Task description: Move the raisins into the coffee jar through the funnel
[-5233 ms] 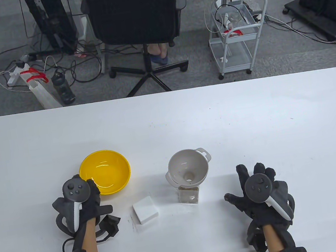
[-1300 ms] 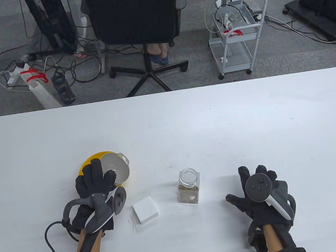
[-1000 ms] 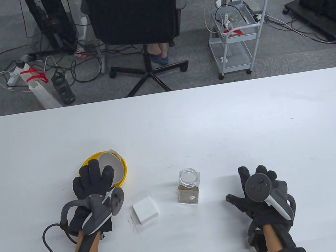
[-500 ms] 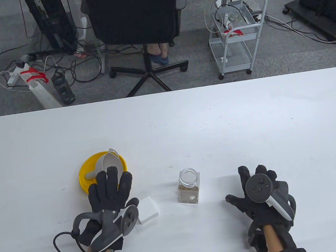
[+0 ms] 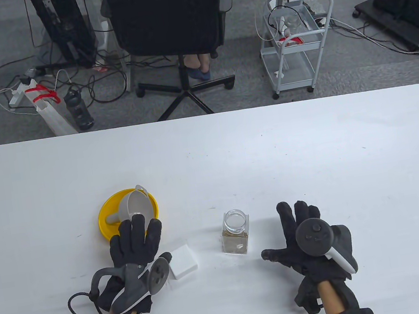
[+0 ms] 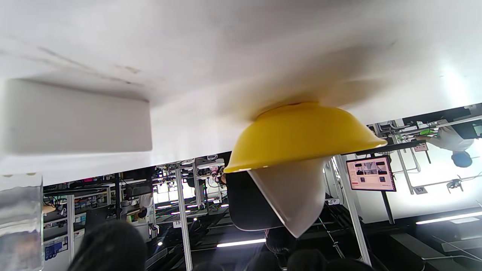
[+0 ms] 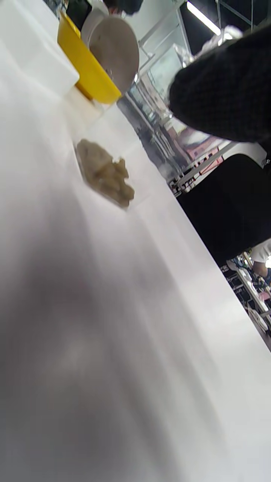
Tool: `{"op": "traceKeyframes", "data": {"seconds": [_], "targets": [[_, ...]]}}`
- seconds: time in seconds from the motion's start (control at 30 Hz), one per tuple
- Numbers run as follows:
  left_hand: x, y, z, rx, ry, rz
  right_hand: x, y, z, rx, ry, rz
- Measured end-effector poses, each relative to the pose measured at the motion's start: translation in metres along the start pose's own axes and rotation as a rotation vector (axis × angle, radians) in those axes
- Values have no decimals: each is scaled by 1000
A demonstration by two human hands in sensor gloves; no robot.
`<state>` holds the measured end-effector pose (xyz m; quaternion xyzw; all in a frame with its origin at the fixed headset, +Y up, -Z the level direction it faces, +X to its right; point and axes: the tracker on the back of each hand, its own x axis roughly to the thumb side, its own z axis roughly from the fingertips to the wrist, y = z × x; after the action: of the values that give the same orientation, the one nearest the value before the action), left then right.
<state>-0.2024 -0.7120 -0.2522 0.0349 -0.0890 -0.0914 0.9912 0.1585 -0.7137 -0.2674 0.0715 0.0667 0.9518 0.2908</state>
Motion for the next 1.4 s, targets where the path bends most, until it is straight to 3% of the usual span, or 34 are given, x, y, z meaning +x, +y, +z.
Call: {"op": "traceKeyframes", "data": {"seconds": [0.2, 0.43, 0.53, 0.63, 0.93, 1.1, 1.4], "targets": [[-2, 1, 3, -10, 2, 22, 28, 16, -24, 119, -24, -14], [-7, 1, 4, -6, 12, 53, 30, 34, -44, 167, 12, -103], [-8, 0, 4, -8, 14, 60, 25, 40, -45, 59, 9, -211], [-7, 0, 4, -9, 6, 64, 22, 40, -44, 52, 1, -294], [19, 7, 9, -6, -81, 53, 11, 21, -28, -121, -29, -391], [34, 1, 5, -100, -141, 41, 5, 14, -21, -180, -16, -361], [46, -20, -10, -335, -160, -41, 7, 14, -20, -187, -26, -329]]}}
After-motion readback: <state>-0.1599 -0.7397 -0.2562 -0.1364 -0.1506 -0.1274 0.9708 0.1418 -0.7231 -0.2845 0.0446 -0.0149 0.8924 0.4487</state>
